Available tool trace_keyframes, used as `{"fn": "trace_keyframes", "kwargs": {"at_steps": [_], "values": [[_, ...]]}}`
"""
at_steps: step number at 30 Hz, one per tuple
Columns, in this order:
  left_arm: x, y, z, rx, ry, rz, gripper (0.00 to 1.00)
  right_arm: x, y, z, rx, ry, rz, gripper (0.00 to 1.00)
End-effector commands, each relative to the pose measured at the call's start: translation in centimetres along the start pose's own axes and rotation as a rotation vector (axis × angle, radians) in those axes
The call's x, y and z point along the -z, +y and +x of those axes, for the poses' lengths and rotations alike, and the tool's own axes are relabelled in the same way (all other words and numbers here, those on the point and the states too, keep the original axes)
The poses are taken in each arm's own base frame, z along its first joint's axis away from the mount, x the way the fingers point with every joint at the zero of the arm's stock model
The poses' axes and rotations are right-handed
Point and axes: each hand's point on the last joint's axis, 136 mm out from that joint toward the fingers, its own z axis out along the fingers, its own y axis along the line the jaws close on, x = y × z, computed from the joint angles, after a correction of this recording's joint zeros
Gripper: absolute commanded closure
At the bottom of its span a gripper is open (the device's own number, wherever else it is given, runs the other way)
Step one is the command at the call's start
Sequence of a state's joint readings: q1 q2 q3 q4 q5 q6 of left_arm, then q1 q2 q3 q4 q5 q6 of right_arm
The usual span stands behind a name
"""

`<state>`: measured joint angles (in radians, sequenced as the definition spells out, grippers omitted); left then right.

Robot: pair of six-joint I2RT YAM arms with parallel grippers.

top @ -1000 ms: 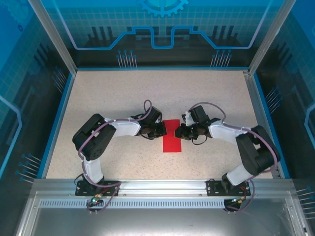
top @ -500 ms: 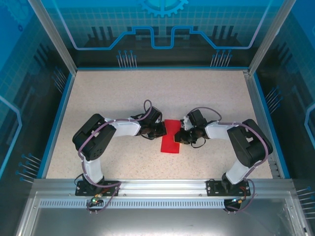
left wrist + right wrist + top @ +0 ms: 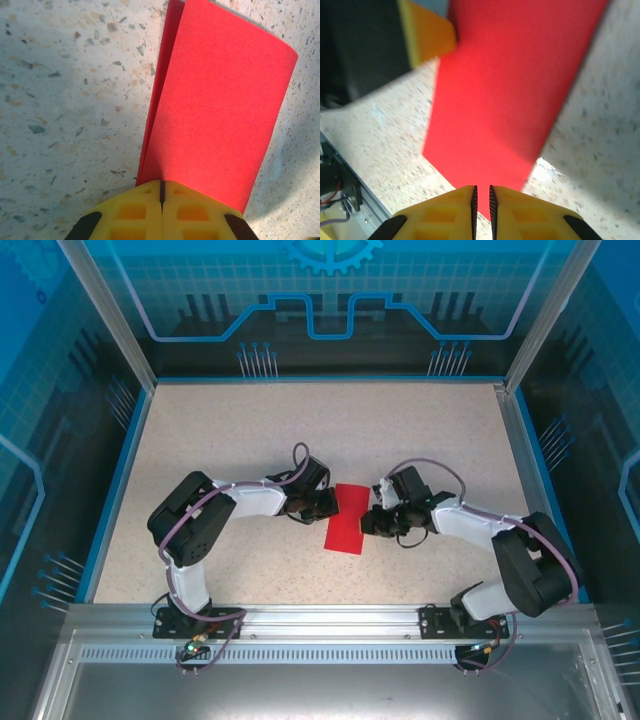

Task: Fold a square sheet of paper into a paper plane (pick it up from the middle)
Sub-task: Fold the square sheet of paper in half at the center of the table, then first fold in half a square sheet of paper at the center of the table.

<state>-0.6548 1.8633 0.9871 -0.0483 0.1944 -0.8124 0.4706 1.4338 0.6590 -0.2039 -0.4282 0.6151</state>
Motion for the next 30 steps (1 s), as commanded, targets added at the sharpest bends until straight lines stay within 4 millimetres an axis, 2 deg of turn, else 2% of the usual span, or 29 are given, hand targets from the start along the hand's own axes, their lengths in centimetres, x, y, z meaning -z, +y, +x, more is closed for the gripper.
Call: {"fn": "trace_keyframes", "kwargs": {"at_steps": [1,5,10,16,20,25,30], "values": [[-0.4,4.3,3.3,0.001,0.106,-0.176,1.0,0.4,1.1,-3.4,0.05,-0.063,0.026,0.84],[0.3,2.5,2.5,-0.025,0.092,-0.129,0.98,-1.1,0.7,-5.9,0.047,-0.07,0.078,0.86],[2.8,0.2,1.5,-0.031,0.033,-0.072,0.92,-2.3,0.4,-8.5,0.017,-0.084,0.122,0.87],[4.1,0.3,1.8,-0.016,0.012,-0.058,0.88,-4.3,-0.5,-8.9,-0.003,-0.02,0.152,0.87],[4.6,0.4,2.1,-0.007,0.004,-0.051,0.85,-4.8,-1.6,-8.9,-0.012,0.004,0.208,0.87],[5.6,-0.6,2.4,-0.028,-0.01,-0.017,0.81,-4.9,-3.7,-8.9,-0.051,0.008,0.293,0.87],[6.1,-1.9,2.9,-0.057,-0.013,0.011,0.8,-3.9,-5.8,-9.1,-0.129,-0.028,0.363,0.86]]}}
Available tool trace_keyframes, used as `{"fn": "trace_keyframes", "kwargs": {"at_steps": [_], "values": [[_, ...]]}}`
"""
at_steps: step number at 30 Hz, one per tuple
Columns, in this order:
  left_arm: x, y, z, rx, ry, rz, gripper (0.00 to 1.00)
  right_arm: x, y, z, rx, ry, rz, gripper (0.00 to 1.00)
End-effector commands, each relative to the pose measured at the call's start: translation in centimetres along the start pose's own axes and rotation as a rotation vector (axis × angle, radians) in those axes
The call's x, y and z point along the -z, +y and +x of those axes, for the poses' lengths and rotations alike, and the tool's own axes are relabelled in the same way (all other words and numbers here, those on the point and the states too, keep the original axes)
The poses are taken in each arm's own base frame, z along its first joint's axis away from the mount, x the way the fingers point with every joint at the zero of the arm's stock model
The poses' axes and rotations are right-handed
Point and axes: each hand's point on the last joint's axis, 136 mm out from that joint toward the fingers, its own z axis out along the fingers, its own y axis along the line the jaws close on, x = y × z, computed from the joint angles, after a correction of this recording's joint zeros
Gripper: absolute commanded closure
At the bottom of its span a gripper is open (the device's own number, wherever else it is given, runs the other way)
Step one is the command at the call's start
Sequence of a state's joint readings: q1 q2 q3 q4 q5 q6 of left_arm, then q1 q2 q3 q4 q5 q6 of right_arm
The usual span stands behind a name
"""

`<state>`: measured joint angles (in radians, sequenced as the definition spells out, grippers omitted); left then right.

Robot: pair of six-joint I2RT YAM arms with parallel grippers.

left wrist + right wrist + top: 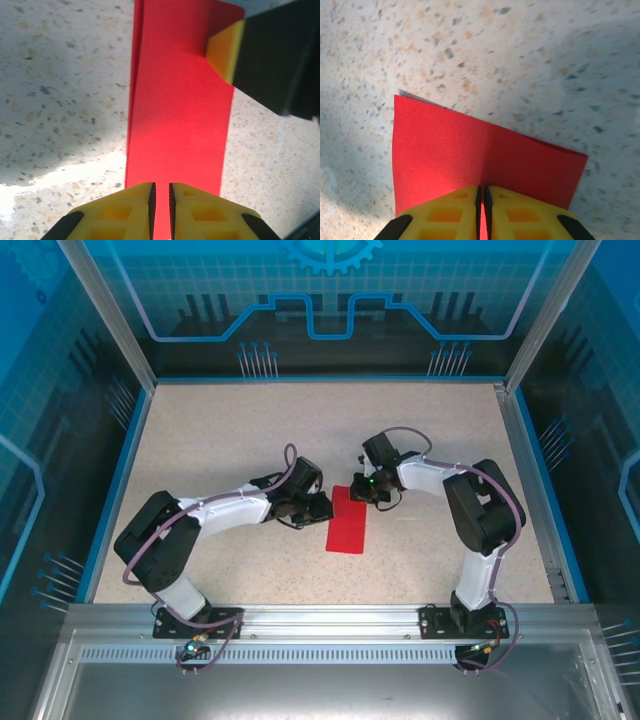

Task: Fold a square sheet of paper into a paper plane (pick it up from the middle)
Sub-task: First fold in half a square sheet of paper at the center of the table.

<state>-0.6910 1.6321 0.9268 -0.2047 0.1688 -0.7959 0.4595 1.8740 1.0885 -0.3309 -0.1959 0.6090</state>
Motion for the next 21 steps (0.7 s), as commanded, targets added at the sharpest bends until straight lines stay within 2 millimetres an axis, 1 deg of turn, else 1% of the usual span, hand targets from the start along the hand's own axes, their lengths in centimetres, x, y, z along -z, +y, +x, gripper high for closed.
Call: {"fn": "trace_keyframes", "kwargs": {"at_steps": [1,6,8,10,12,14,17,19,21], "values": [[0.6,-1.1,0.7,-0.013,-0.005,0.02,0.8,0.3,-3.1,-0.2,-0.088,-0.011,0.109,0.86],[0.2,-2.9,1.9,-0.039,0.004,0.064,0.8,1.8,-5.3,-0.1,-0.177,-0.06,0.169,0.86],[0.0,-3.8,2.4,-0.049,0.011,0.083,0.8,2.4,-6.5,0.4,-0.227,-0.077,0.198,0.86],[-0.6,-4.8,2.9,-0.06,0.018,0.105,0.8,3.0,-7.5,1.2,-0.283,-0.092,0.214,0.86],[-1.3,-5.8,3.6,-0.071,0.029,0.127,0.8,3.7,-7.9,1.7,-0.324,-0.114,0.198,0.86],[-2.2,-6.8,4.2,-0.079,0.045,0.145,0.81,4.3,-7.4,1.9,-0.32,-0.142,0.135,0.85],[-3.9,-8.1,5.2,-0.086,0.076,0.164,0.83,5.9,-5.3,1.5,-0.263,-0.194,-0.01,0.83],[-4.8,-8.8,5.6,-0.087,0.085,0.171,0.85,6.6,-4.2,1.8,-0.227,-0.191,-0.101,0.83],[-5.7,-9.2,5.7,-0.088,0.089,0.168,0.87,7.1,-3.6,2.8,-0.199,-0.176,-0.151,0.84]]}}
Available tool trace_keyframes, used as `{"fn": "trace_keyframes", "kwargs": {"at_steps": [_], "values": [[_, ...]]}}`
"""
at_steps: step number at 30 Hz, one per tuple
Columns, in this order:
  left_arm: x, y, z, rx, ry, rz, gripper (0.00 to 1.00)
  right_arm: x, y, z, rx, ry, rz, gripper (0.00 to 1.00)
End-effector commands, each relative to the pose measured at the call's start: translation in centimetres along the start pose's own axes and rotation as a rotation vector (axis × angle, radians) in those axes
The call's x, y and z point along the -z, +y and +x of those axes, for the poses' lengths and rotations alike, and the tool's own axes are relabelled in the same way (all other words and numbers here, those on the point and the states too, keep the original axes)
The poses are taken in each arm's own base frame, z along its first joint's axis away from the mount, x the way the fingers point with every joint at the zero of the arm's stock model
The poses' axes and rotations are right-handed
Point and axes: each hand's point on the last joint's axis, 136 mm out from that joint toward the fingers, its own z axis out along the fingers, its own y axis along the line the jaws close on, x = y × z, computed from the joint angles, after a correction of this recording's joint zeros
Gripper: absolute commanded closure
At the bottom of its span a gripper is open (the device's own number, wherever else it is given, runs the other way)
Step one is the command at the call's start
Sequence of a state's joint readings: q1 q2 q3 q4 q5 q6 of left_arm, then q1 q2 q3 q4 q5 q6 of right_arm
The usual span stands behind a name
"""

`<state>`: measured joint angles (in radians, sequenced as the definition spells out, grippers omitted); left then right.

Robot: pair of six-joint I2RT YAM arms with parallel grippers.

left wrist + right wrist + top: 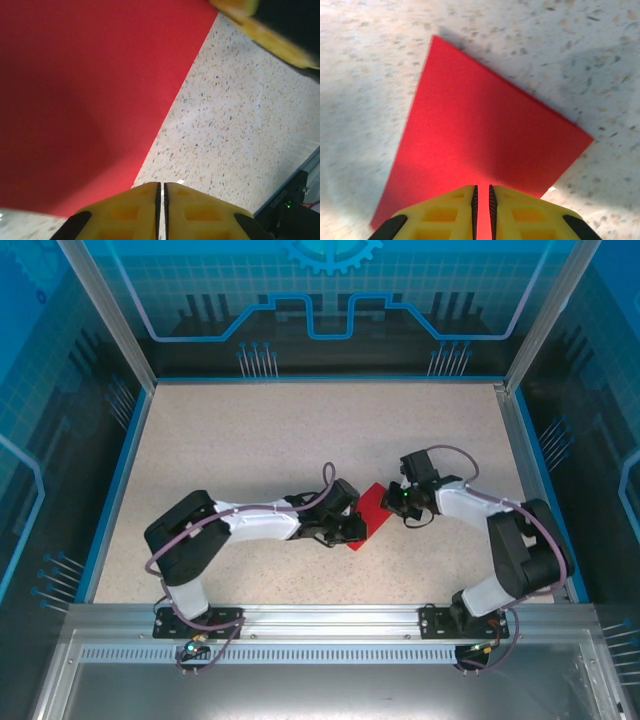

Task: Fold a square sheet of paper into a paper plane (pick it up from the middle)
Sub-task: First fold in half a square sheet of paper at the center of the table.

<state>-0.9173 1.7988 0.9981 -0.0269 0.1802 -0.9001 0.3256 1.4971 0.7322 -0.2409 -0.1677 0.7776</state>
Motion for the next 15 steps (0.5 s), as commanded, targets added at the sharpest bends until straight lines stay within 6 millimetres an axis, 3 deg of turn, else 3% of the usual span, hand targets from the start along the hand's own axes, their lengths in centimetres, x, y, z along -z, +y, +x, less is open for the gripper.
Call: {"fn": "trace_keyframes", "kwargs": {"at_steps": [1,6,15], "values": [[-1.0,-2.4,-0.6,0.004,-0.009,0.056,0.88,1.2,1.9,0.6,0.053,0.013,-0.154,0.84],[-2.0,-1.2,-1.0,0.024,-0.033,-0.003,0.94,1.5,1.0,2.9,0.075,0.06,-0.178,0.9],[-2.7,0.7,-0.9,0.042,-0.038,-0.072,0.99,0.5,0.9,3.8,0.084,0.116,-0.218,0.94]]}}
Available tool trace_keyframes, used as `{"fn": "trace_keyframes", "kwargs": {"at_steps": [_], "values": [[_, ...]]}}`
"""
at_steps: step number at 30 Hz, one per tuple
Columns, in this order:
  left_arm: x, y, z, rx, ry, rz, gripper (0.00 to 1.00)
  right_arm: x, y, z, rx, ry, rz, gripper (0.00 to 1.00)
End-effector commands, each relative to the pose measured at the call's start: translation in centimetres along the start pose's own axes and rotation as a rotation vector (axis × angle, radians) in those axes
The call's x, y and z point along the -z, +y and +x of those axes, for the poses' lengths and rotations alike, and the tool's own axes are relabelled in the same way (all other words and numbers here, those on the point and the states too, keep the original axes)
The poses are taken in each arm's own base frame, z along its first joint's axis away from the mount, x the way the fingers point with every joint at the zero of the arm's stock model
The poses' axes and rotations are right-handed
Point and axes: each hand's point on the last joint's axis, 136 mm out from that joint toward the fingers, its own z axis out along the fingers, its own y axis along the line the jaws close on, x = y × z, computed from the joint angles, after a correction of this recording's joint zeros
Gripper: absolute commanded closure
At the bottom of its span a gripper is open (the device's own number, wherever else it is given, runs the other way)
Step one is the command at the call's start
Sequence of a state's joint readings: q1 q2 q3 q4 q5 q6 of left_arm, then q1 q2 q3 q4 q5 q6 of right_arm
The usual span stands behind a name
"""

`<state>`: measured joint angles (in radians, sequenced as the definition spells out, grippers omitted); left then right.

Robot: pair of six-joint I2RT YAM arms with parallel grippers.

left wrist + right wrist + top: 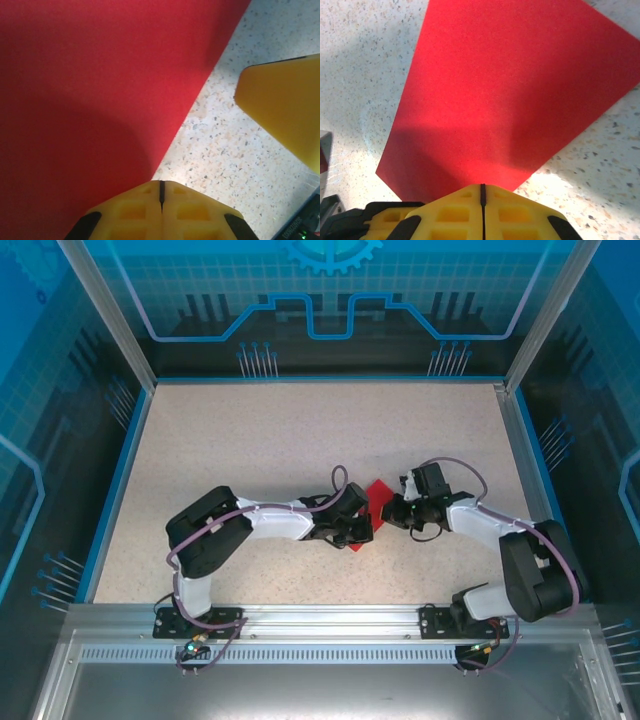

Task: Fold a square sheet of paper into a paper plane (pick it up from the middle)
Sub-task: First fold in half a square sheet of paper at the center of the table.

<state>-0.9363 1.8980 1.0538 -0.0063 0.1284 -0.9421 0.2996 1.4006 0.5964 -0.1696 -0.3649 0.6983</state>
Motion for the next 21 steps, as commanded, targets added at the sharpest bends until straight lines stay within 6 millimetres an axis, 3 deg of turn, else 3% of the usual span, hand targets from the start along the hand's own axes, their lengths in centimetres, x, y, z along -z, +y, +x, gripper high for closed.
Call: {"fn": "trace_keyframes", "kwargs": {"at_steps": [1,8,21], "values": [[-0.2,0.3,-0.4,0.01,-0.02,-0.03,0.99,-0.6,0.5,0.2,0.016,0.035,-0.058,0.94],[0.3,-0.4,-0.6,0.001,-0.024,-0.008,0.99,-1.6,0.2,0.5,0.016,0.077,-0.063,0.94],[-0.1,0.2,-0.9,-0.006,-0.038,-0.04,0.99,-2.8,-1.3,1.8,0.007,0.139,-0.035,0.94]]}}
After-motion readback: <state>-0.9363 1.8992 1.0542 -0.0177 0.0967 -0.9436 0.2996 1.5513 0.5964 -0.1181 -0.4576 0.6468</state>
